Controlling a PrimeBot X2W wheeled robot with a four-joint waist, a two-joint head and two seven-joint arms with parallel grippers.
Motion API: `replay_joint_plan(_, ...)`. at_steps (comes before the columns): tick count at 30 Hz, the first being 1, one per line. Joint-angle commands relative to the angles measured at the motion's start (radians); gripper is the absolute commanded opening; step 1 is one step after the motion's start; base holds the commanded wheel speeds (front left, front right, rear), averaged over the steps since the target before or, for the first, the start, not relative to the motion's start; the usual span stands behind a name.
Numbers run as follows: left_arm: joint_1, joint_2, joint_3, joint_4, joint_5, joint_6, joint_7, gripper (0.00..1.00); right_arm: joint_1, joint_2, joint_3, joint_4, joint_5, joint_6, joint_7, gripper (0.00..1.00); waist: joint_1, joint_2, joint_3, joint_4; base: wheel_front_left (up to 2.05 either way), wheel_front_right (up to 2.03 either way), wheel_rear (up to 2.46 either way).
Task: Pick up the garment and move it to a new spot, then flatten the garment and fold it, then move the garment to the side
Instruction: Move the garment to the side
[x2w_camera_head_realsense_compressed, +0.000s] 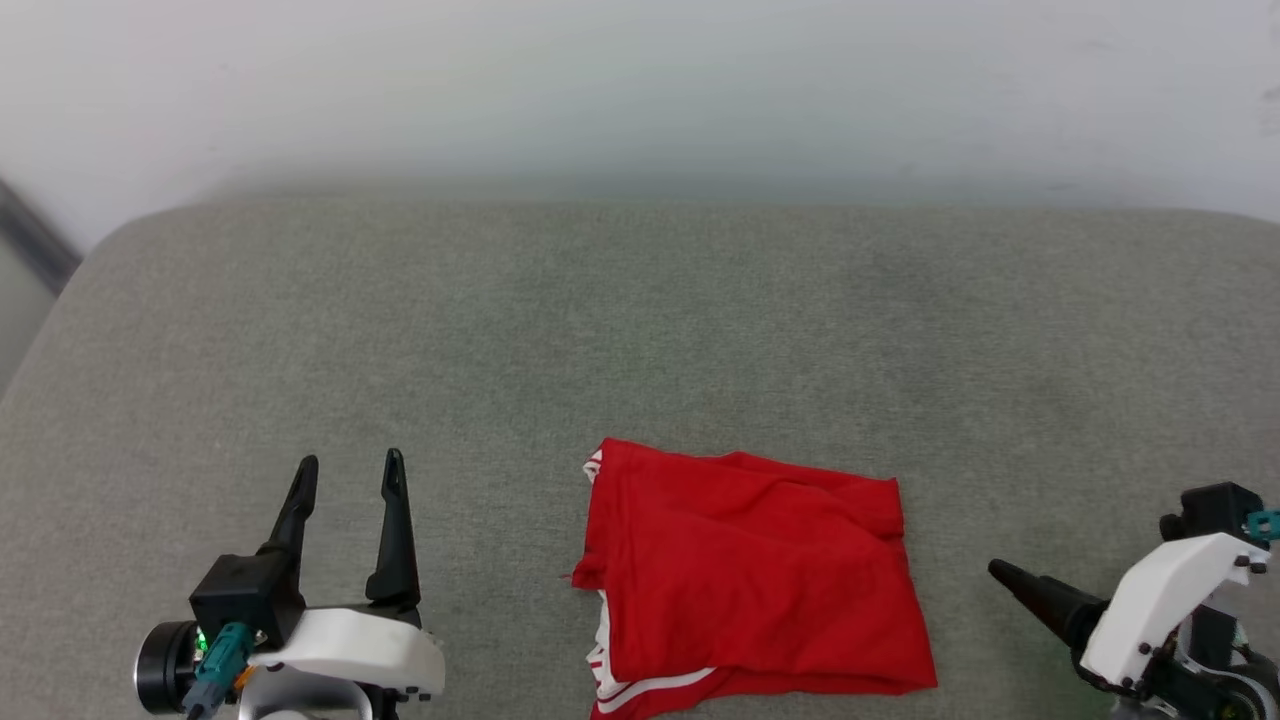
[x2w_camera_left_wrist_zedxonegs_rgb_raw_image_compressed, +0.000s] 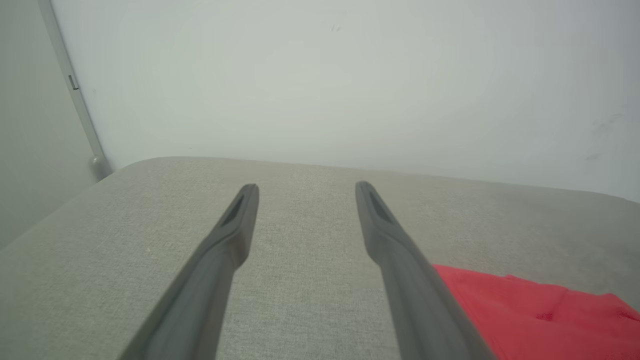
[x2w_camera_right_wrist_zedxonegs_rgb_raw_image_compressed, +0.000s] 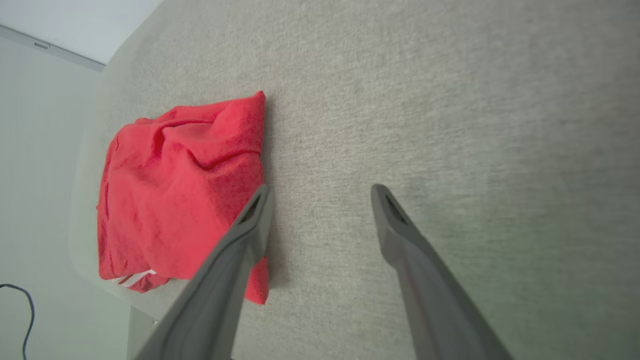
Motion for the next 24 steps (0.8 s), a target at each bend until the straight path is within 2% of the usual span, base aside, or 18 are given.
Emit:
replay_joint_plan(1, -0.028, -0.007, 0.003, 0.002, 0.009, -0.007, -0.004, 1.0, -0.038, 0.008, 0.024, 0.03, 0.045, 0.0, 0.025, 1.0, 0.0, -0.0001, 0.047, 0.044, 0.0, 0.0, 0.0)
replay_joint_plan(6, -0.058, -0.018, 0.002, 0.007, 0.025, -0.019, -0.006, 1.0, -0.1, 0.045, 0.093, 0.113, 0.177, 0.0, 0.077, 1.0, 0.0, -0.0001, 0.089, 0.08, 0.0, 0.0, 0.0)
replay_joint_plan(12, -0.086, -0.033, 0.009, 0.022, 0.033, -0.034, -0.007, 1.0, -0.134, 0.056, 0.186, 0.199, 0.273, -0.001, 0.101, 1.0, 0.0, -0.0001, 0.113, 0.102, 0.0, 0.0, 0.0)
replay_joint_plan(13, -0.089, -0.036, 0.01, 0.024, 0.034, -0.037, -0.008, 1.0, -0.138, 0.059, 0.198, 0.207, 0.288, -0.001, 0.097, 0.4, 0.0, -0.0001, 0.114, 0.103, 0.0, 0.0, 0.0)
replay_joint_plan(14, -0.091, -0.038, 0.011, 0.027, 0.035, -0.039, -0.008, 1.0, -0.142, 0.06, 0.208, 0.21, 0.302, -0.001, 0.092, 0.0, 0.0, -0.0001, 0.113, 0.104, 0.0, 0.0, 0.0)
replay_joint_plan(18, -0.081, -0.042, 0.017, 0.045, 0.036, -0.049, -0.008, 1.0, -0.17, 0.034, 0.259, 0.206, 0.341, 0.0, 0.058, 0.0, 0.0, -0.0001, 0.086, 0.094, 0.0, 0.0, 0.0)
replay_joint_plan(24, -0.055, -0.032, 0.008, 0.063, 0.049, -0.057, -0.008, 1.0, -0.192, -0.036, 0.356, 0.189, 0.254, 0.0, -0.035, 0.0, 0.0, -0.0001, 0.019, 0.052, 0.0, 0.0, 0.0)
